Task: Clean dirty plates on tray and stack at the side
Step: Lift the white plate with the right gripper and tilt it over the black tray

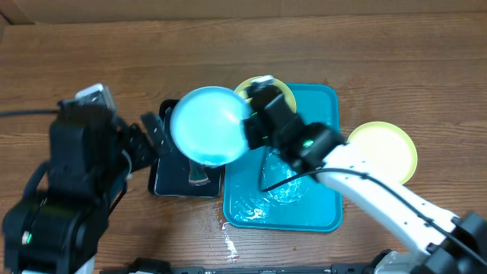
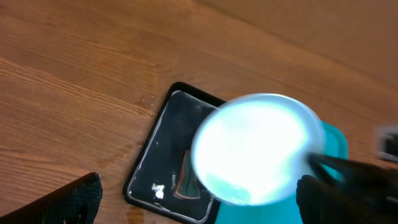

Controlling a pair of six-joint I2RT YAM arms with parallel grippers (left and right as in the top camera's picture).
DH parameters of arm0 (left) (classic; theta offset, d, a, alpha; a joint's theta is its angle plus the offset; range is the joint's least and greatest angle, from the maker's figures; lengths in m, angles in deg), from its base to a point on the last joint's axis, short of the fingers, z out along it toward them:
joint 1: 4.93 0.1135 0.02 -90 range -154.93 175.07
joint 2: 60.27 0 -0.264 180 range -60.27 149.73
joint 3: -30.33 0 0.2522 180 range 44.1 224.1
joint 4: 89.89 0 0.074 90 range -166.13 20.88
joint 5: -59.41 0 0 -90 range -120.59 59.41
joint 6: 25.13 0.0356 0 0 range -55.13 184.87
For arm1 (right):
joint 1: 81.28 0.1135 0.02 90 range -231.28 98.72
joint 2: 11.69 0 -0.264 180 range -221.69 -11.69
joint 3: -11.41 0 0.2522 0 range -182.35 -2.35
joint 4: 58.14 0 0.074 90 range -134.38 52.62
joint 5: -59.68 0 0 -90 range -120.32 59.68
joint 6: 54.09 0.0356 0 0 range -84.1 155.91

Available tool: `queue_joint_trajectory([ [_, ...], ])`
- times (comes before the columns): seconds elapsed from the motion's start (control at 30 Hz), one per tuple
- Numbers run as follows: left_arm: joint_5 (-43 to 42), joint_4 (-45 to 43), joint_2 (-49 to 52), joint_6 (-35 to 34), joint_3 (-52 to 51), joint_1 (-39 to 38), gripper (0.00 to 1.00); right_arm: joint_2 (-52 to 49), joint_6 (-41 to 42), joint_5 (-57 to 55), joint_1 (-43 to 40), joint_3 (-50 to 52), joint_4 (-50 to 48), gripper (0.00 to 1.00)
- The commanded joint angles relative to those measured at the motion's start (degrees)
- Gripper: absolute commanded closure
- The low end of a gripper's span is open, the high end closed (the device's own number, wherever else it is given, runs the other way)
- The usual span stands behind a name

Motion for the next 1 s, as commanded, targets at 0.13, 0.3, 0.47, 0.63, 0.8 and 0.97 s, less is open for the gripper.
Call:
queue_joint_trajectory([
  [0.13,0.92,2.73,-2.1,1.25,0.9,0.31,0.0,-5.49,-0.87,-25.46,8.68,-1.01,-6.23,0.96],
  [0.3,0.92,3.28,-1.25,1.25,0.85,0.31,0.0,-4.83,-4.96,-36.63,12.9,-1.16,-8.09,0.96],
  [0.47,0.92,3.28,-0.28,1.25,0.85,0.31,0.0,-4.39,-9.31,-46.84,17.84,-1.16,-10.14,0.96],
  [0.63,0.92,3.26,0.61,1.25,0.85,0.31,0.0,-4.37,-9.53,-57.94,22.43,-1.16,-11.52,0.96],
  [0.8,0.92,3.26,1.88,1.25,0.85,0.31,0.0,-4.37,-12.61,-63.23,25.46,-1.16,-13.84,0.96],
  [0.97,0.92,3.26,3.39,1.25,0.85,0.31,0.0,-4.37,-13.27,-63.21,25.83,-1.16,-13.51,0.96],
])
